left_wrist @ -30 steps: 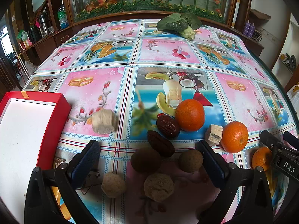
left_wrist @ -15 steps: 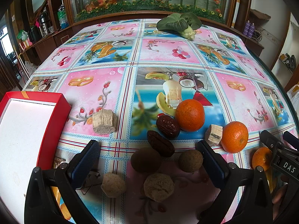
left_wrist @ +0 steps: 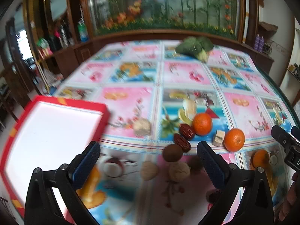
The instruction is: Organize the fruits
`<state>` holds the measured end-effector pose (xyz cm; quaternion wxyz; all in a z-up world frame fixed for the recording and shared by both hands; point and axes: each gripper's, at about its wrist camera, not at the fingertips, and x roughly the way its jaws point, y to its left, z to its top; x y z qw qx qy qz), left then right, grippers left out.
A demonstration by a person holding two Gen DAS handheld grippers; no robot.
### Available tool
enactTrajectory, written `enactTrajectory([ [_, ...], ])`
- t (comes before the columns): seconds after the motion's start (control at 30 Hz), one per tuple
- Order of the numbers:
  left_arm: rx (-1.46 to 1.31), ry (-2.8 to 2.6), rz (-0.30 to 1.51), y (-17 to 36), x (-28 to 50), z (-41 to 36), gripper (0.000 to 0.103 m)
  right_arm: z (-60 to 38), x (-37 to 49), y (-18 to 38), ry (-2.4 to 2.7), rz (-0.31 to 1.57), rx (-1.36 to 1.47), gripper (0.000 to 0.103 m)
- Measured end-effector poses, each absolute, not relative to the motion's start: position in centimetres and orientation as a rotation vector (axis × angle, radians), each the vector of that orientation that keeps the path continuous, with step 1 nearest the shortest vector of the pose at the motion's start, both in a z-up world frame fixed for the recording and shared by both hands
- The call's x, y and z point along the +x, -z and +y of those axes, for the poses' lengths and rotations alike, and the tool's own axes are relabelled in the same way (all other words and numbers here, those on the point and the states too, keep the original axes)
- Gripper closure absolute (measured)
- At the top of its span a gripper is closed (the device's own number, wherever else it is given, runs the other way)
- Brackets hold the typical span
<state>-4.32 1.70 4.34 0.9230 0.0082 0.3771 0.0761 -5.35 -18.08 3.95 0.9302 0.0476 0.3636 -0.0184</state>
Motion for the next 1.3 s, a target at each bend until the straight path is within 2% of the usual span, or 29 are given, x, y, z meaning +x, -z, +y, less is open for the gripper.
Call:
enactTrajectory([
  [0.3,0.031,-0.177,0.693,-7.2,-6.8,1.7,0.001,-17.4,-6.3,-4.9,-0.006,0.699,0.098,0.0],
  [0.63,0.033,-0.187,0.669,-8.0,-8.0,1.9,0.001,-17.4,-7.1,-5.6,-0.019,0.66,0.094,0.0],
  [1.0,0.025,-0.171,0.688,-7.5,-9.0,4.0,0.001,-16.0,-7.8,-6.0,-0.093,0.617,0.044,0.0],
  [1.3,0.086,-0.156,0.726,-6.0,-11.8,7.9,0.001,-14.4,-7.4,-5.2,-0.203,0.68,0.034,0.0],
])
